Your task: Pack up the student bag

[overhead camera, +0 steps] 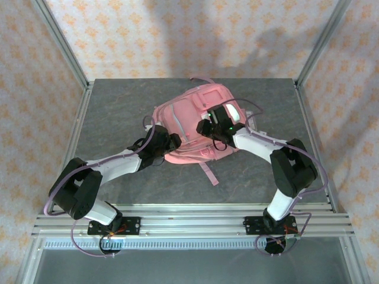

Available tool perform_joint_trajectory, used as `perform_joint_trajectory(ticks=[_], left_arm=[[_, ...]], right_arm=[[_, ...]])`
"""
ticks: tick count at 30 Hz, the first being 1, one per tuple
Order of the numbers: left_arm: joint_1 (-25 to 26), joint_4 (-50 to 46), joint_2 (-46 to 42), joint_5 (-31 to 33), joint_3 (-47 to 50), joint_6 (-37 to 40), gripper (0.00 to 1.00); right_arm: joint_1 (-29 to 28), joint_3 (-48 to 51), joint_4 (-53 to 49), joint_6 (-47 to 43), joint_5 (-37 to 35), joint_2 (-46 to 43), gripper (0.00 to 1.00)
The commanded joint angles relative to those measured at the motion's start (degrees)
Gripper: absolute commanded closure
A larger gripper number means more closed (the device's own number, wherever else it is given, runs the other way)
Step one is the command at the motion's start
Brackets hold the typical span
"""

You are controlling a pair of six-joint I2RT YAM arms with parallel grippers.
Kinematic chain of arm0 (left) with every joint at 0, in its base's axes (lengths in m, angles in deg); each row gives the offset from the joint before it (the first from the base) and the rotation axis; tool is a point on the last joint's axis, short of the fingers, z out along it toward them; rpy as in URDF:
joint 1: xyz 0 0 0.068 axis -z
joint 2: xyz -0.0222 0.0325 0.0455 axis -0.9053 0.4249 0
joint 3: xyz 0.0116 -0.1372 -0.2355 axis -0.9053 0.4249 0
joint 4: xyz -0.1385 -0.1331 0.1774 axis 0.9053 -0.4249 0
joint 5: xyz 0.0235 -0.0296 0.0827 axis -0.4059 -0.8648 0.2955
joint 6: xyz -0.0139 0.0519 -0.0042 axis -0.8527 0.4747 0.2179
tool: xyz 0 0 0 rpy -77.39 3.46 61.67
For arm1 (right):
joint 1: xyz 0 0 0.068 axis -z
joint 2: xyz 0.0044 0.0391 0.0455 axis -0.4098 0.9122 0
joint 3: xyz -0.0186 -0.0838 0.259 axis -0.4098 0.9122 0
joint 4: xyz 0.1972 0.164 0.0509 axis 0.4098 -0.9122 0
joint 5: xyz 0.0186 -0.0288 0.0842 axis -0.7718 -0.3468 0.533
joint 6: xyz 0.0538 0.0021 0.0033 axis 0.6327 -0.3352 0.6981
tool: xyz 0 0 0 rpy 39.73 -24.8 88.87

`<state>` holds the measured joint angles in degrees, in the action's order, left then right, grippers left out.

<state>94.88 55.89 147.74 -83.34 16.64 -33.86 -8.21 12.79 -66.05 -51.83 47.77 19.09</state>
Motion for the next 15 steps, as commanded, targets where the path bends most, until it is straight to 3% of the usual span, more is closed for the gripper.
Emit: perform_joint_trajectory(ticks=[1, 9, 15], left_arm=[[0.32, -0.08, -0.04, 2.13, -1.22, 1.18, 0.44], [0.31, -0.41, -0.13, 2.66, -1.16, 1.45, 0.44], [0.32, -0.04, 0.72, 1.91, -1.53, 1.36, 0.44]], right_arm=[[0.33, -1.4, -7.21, 0.48, -1.81, 1.11, 0.59], [0.28, -2.19, -8.68, -0.37, -2.82, -1.32, 0.63], [0.32, -5.19, -9.25, -1.27, 2.47, 5.03, 0.62]])
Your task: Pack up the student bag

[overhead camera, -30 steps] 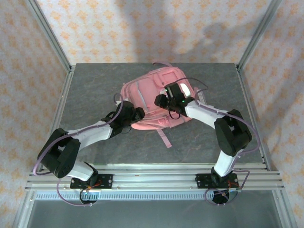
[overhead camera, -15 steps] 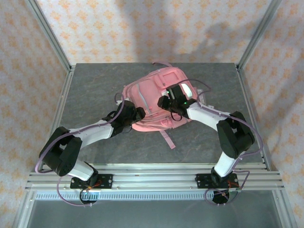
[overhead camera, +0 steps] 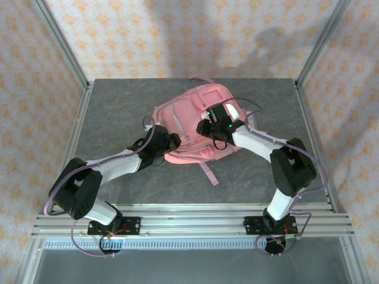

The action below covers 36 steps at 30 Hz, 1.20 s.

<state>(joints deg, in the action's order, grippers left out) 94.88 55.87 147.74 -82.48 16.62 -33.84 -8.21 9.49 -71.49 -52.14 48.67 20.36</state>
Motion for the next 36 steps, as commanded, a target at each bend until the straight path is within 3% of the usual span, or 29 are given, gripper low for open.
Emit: perform_joint_trajectory(ticks=[1, 4, 7, 12, 17, 22, 30, 36], left_arm=[[0.3, -0.02, 1.1, 0.97, -1.67, 1.43, 0.44], [0.3, -0.02, 2.3, 0.93, -2.24, 1.86, 0.44], [0.3, -0.34, 3.54, 0.85, -3.2, 2.38, 0.45], [1.34, -1.01, 1.29, 1.94, -4.1, 3.4, 0.45], [3.91, -3.77, -3.92, 6.22, -4.59, 5.53, 0.44], [7.78, -4.72, -5.77, 11.34, -4.61, 6.02, 0.4], [15.13, -7.03, 1.12, 25.2, -10.02, 4.23, 0.31], [15.5, -10.49, 7.17, 31.62, -15.59, 2.01, 0.3]], right_arm=[[0.24, -2.64, -4.15, -1.11, 2.06, 5.0, 0.64], [-0.19, -5.15, -6.09, -2.17, 2.11, 7.98, 0.75], [-0.14, -6.61, -7.78, -2.73, 2.34, 9.6, 1.0], [0.31, -9.25, -7.35, -2.17, 5.7, 7.05, 1.0], [1.03, -12.92, -3.2, 1.33, 10.99, 1.53, 1.0], [1.03, -12.74, 2.4, 6.43, 11.63, -2.8, 1.0], [0.85, -10.02, 6.74, 10.35, 12.2, -5.03, 1.0], [0.15, -7.68, 7.82, 10.64, 13.05, -7.19, 1.0]])
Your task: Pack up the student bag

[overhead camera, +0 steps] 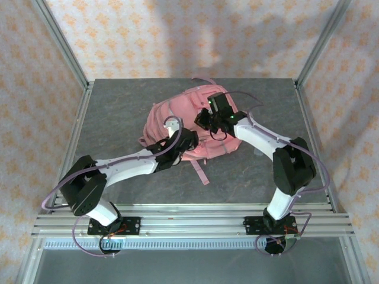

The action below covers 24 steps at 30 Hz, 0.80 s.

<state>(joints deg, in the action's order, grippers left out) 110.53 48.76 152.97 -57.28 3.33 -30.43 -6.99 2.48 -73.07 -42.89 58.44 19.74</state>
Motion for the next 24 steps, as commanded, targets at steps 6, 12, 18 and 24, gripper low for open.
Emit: perform_joint_trajectory(ticks=[6, 12, 18, 24], left_arm=[[-0.49, -5.14, 6.19, 10.62, -5.26, -3.25, 0.35], [-4.28, -2.75, 5.23, 7.63, -3.89, -2.6, 0.81], [-7.3, -1.3, -1.7, 1.78, 2.0, 1.14, 1.0], [-12.88, -4.23, -9.32, -9.77, 7.16, 6.38, 1.0]], right_arm=[[-1.67, 0.67, 10.6, 1.73, 4.85, -7.95, 1.0], [-2.04, 1.18, 10.36, 0.79, 4.72, -8.93, 1.0], [-1.01, 1.59, 9.46, 0.01, 4.17, -8.39, 1.0], [-0.1, 1.58, 8.09, -1.09, 3.82, -8.05, 1.0]])
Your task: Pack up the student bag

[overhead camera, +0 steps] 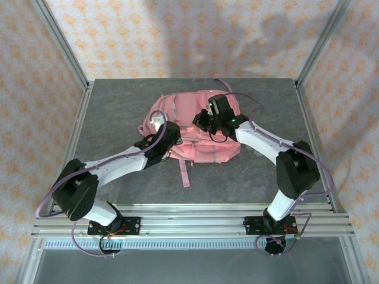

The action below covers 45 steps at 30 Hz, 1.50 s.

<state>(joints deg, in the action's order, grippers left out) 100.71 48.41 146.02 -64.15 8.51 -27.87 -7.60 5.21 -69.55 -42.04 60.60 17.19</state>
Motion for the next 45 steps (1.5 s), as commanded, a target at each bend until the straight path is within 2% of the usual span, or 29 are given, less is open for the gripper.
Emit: perform_joint_trajectory(ticks=[1, 6, 14, 19, 24, 29, 34, 37, 40, 45], left_arm=[[-3.7, -4.62, -3.13, -4.05, 2.41, 4.93, 1.0], [-6.13, -7.92, -3.45, -5.03, 2.34, 7.32, 1.0], [-8.1, -10.44, -2.27, -0.21, 2.43, 7.68, 1.0], [-8.32, -16.55, -1.05, 7.56, -0.31, 9.82, 1.0], [-8.69, -20.03, -1.59, 10.69, -1.64, 12.43, 1.0], [-7.8, -19.87, -3.17, 0.42, -0.56, 14.94, 1.0], [-3.85, -17.87, -5.0, -11.02, 1.43, 14.08, 1.0], [-0.12, -16.8, -3.72, -14.39, 0.66, 13.05, 1.0], [1.15, -19.24, -1.07, -12.0, -1.75, 12.72, 1.0], [-0.01, -26.25, 1.73, 0.04, -4.39, 13.13, 1.0]], right_arm=[[0.58, -1.06, 4.48, -2.1, 1.58, -5.54, 1.0], [0.59, -0.31, 4.66, -2.05, 1.32, -5.33, 1.0], [0.68, 0.17, 3.87, -2.89, 0.39, -5.29, 1.0], [0.76, 0.26, 3.5, -3.43, -0.24, -5.08, 1.0], [0.75, 0.68, 3.41, -4.08, -0.4, -4.54, 1.0], [0.77, -2.29, 0.87, -7.44, 1.63, -0.53, 1.0], [1.62, -7.47, -2.89, -11.34, -2.63, 4.5, 1.0], [2.17, -10.72, -4.87, -12.86, -6.09, 6.62, 1.0], [2.43, -12.84, -6.98, -14.2, -8.87, 7.87, 1.0], [2.44, -9.84, -7.55, -15.12, -11.31, 6.71, 1.0]])
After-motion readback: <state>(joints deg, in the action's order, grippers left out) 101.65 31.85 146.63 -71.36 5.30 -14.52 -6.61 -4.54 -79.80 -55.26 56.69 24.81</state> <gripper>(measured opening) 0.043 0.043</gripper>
